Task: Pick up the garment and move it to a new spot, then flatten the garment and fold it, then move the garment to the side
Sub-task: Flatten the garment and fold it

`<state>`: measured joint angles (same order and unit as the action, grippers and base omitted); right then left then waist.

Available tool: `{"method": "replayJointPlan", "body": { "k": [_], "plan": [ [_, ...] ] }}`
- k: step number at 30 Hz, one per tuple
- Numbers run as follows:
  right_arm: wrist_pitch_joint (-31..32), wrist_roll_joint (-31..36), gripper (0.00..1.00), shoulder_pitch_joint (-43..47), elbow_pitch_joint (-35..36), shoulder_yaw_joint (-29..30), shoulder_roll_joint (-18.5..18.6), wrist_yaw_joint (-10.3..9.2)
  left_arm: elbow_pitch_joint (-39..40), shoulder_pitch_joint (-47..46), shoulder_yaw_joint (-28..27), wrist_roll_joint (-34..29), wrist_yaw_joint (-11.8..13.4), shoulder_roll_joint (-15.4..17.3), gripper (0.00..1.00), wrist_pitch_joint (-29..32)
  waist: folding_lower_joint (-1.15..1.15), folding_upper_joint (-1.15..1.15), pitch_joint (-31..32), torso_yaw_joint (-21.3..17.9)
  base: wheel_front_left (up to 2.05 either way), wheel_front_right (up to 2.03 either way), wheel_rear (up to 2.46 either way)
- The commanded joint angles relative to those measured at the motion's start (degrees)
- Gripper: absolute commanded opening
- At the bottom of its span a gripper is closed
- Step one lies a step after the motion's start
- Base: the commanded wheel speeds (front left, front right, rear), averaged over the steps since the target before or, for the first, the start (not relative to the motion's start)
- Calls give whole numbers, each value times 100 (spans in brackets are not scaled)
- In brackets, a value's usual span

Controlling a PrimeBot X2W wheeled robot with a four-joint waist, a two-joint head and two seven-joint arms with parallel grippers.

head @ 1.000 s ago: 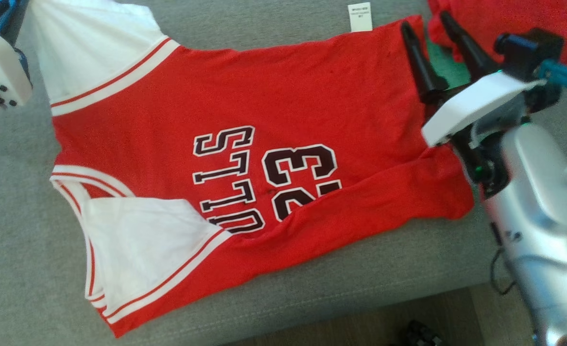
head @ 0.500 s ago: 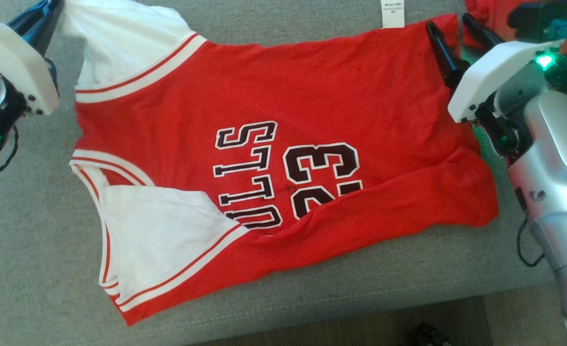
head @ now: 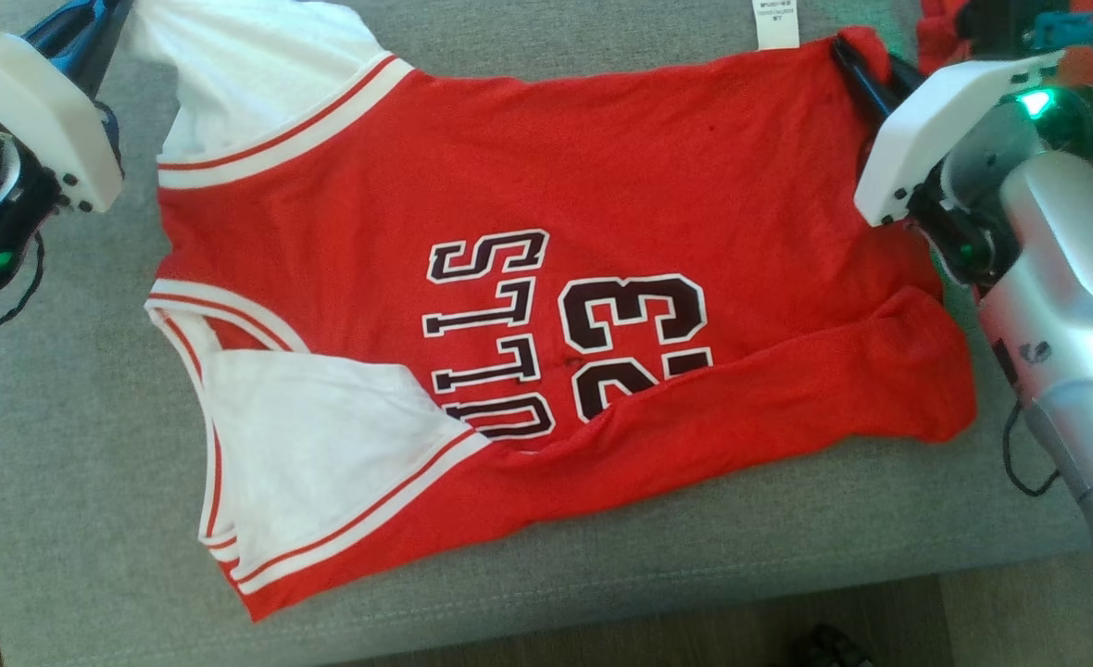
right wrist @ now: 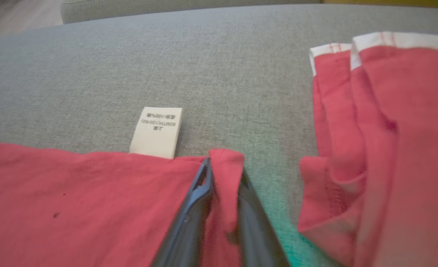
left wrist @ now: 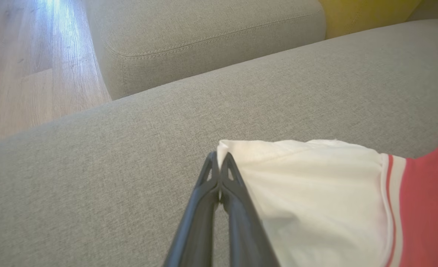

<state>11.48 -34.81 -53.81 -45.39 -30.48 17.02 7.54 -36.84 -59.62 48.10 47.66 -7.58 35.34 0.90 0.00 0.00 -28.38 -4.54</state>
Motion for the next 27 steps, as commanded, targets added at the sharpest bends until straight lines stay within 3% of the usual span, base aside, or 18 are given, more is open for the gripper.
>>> {"method": "replayJointPlan", "body": {
  "k": [1,12,17,27],
  "plan": [
    [-141,-75,0,4,99,-153,48,-5,30,-333,-190,75,9,240,0,-89,0,0,15,13,0,0,0],
    [-1390,-63,0,-317,-108,-398,101,-5,-404,-529,-261,63,46,149,0,-554,0,0,94,53,0,0,0],
    [-1857,1,0,-527,-331,-425,35,-5,-596,-738,-327,-28,177,31,0,-892,0,0,49,64,0,0,0],
    [-2221,-96,0,-626,-612,-637,-73,-5,-926,-842,-246,-84,140,-134,0,-1176,0,0,20,97,0,0,0]
  ]
}}
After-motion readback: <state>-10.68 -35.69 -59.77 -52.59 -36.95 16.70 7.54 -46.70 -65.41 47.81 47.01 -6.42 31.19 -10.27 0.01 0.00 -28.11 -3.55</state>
